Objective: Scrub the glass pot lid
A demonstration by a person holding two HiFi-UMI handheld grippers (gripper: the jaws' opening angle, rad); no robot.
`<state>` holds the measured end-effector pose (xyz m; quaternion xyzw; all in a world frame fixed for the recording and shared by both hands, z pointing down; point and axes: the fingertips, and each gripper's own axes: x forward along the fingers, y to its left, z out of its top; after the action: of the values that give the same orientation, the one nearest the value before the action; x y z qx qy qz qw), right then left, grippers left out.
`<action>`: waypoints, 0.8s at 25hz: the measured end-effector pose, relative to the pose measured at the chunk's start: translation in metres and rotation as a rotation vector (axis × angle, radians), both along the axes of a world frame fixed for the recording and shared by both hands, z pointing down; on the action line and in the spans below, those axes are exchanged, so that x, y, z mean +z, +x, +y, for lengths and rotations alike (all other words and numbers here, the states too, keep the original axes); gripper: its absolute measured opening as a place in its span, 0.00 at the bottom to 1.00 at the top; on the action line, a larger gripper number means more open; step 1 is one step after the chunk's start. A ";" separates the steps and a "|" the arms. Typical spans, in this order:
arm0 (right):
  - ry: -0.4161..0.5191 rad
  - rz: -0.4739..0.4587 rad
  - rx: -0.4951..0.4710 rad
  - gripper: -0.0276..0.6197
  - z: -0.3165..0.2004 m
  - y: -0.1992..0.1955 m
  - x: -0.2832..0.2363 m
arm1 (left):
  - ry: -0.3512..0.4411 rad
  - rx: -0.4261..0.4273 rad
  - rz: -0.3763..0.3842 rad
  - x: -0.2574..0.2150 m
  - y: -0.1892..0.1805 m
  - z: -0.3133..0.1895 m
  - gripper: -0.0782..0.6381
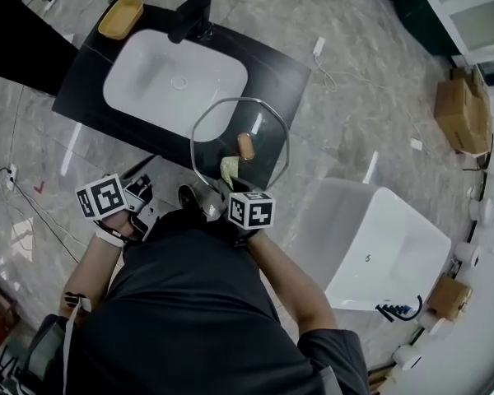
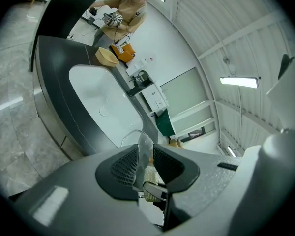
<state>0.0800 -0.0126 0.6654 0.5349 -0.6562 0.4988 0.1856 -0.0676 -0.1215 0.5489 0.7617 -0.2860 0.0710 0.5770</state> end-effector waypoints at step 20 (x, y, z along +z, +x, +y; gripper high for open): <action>0.247 -0.361 0.057 0.14 -0.094 -0.048 -0.071 | 0.040 -0.218 0.004 -0.015 -0.067 0.011 0.24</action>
<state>0.0323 -0.1067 0.5945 0.4739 -0.7194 0.5075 -0.0160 -0.1341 -0.1100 0.5335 0.7374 -0.3675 0.0004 0.5668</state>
